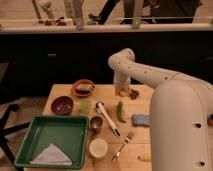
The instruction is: Place apple in purple bowl
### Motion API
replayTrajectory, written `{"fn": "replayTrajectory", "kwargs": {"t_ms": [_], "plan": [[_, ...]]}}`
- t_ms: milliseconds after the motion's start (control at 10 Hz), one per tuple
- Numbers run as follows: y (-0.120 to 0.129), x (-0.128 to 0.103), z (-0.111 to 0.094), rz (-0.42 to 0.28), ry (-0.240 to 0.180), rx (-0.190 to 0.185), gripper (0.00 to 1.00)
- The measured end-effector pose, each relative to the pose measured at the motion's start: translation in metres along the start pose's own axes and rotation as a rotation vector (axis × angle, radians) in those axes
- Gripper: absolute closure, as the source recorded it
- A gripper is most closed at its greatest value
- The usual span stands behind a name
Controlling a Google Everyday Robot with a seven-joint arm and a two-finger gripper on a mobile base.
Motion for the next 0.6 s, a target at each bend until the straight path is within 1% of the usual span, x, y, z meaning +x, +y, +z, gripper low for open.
{"fn": "replayTrajectory", "kwargs": {"t_ms": [100,300,500,600], "plan": [[-0.011,0.003,-0.002,0.002,0.004,-0.003,1.00],[-0.039,0.009,-0.003,0.000,0.007,0.002,1.00],[-0.072,0.018,-0.001,-0.025,0.000,0.010,1.00],[-0.077,0.019,0.000,-0.032,-0.003,0.014,1.00]]}}
